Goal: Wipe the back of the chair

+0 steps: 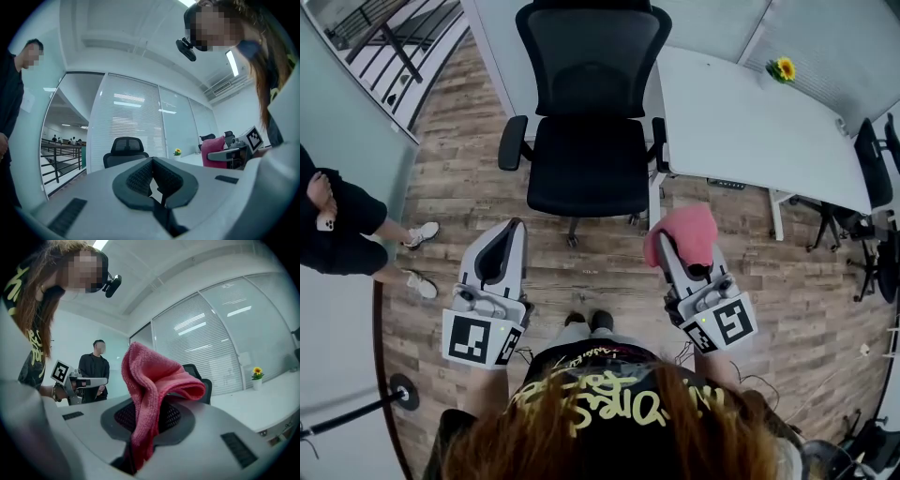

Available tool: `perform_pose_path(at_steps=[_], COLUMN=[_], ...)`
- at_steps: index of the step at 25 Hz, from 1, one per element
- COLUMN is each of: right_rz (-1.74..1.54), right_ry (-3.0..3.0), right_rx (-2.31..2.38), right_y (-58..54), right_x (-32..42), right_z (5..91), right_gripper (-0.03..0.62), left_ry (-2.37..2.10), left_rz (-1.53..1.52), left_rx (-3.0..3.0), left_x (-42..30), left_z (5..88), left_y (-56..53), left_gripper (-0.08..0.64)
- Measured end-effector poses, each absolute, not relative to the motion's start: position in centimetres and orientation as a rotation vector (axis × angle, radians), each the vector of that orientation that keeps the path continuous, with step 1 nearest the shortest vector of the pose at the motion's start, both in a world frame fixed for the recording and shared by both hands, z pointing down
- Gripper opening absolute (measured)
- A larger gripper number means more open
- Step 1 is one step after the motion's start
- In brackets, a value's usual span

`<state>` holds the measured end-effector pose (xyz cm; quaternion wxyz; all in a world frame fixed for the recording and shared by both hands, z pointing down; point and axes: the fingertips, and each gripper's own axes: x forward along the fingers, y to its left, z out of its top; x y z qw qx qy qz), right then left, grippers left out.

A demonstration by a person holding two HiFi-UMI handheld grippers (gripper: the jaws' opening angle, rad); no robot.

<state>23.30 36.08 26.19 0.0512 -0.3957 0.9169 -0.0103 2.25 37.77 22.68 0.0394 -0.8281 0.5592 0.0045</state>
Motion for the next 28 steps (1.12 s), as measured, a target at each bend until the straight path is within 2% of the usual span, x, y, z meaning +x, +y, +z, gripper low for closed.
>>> perform_pose_path(at_steps=[14,28], right_rz=[-0.057,-0.040], right_ry=[2.797,2.814], right_rx=[-1.217,-1.210], right_y=[33.6,27.8], right_x=[25.1,23.1], right_z=[27.3,28.2], right_gripper=[0.064,0.064], left_ry=[1.717,1.745], left_rz=[0.010,0.036], left_rx=[-2.512,-2.525], left_x=[3.2,1.1], left_z=[22.5,24.4], left_y=[35.2,29.9], left_gripper=[-0.008,-0.008])
